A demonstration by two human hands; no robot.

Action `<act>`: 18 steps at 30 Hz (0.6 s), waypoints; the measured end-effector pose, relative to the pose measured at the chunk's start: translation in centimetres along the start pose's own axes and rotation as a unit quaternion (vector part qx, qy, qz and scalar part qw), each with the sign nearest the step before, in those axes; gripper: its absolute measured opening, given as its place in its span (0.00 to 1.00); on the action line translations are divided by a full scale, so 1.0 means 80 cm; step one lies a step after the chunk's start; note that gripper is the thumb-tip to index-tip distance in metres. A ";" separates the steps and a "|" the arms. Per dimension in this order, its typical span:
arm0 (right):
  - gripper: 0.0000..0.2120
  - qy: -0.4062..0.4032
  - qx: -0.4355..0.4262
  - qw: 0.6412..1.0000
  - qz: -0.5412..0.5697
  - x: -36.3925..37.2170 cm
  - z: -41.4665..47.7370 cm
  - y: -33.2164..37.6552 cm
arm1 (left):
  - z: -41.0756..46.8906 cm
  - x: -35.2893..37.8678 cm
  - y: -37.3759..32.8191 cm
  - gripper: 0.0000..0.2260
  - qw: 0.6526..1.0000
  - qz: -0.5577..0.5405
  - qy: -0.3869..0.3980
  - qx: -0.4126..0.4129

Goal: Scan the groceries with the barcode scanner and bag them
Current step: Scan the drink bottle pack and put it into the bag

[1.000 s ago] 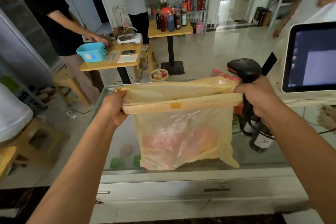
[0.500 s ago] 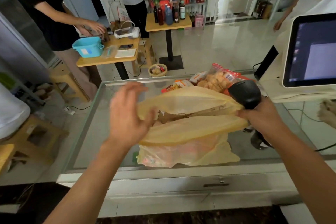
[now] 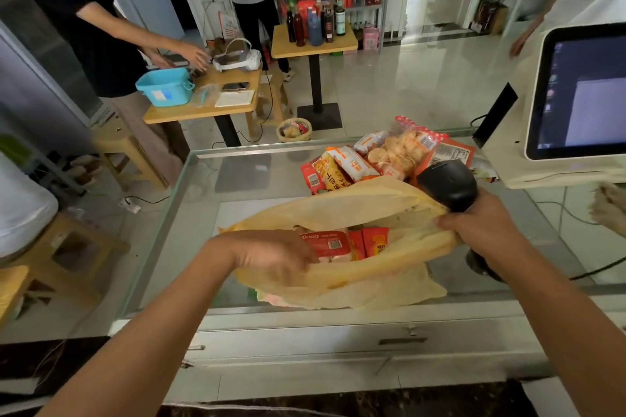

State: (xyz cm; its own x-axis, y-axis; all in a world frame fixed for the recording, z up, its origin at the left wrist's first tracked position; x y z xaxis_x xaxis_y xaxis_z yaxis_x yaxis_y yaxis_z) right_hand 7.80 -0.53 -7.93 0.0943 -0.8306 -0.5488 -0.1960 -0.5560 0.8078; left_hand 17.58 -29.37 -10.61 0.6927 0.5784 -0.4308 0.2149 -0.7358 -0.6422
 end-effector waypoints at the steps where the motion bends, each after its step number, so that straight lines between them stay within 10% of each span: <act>1: 0.20 0.003 0.001 1.000 -0.005 0.000 -0.001 0.000 | 0.006 -0.003 0.002 0.14 0.999 -0.045 -0.010 -0.012; 6: 0.16 -0.026 -0.021 0.998 -0.050 -0.004 -0.014 0.007 | 0.061 -0.032 -0.023 0.14 0.947 0.143 -0.277 0.081; 11: 0.14 -0.074 -0.132 0.987 -0.052 -0.012 -0.055 0.038 | 0.115 -0.013 -0.017 0.38 0.927 0.286 -0.235 0.059; 14: 0.22 0.002 -0.179 0.983 -0.047 0.004 -0.075 0.048 | 0.129 0.018 -0.039 0.28 0.863 0.423 -0.254 0.113; 18: 0.19 0.174 -0.121 0.963 -0.164 0.047 -0.071 0.004 | 0.134 0.053 -0.070 0.18 0.865 0.447 -0.206 0.099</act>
State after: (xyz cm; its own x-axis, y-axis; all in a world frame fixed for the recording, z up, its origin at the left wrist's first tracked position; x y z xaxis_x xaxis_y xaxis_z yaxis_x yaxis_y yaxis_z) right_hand 13.66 -4.04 -8.54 0.4429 -0.5448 -0.7120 0.1297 -0.7469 0.6522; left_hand 11.98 -19.04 -15.63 0.2090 -0.0839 -0.9743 -0.4295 -0.9030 -0.0144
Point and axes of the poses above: each hand's wrist, its own z-axis towards the middle knuckle, its own x-axis out of the palm, y = z × x, the point moved 6 cm from there along z, towards the middle knuckle, and after that the axes turned 2 degrees about -z, right-handed, at the moved point
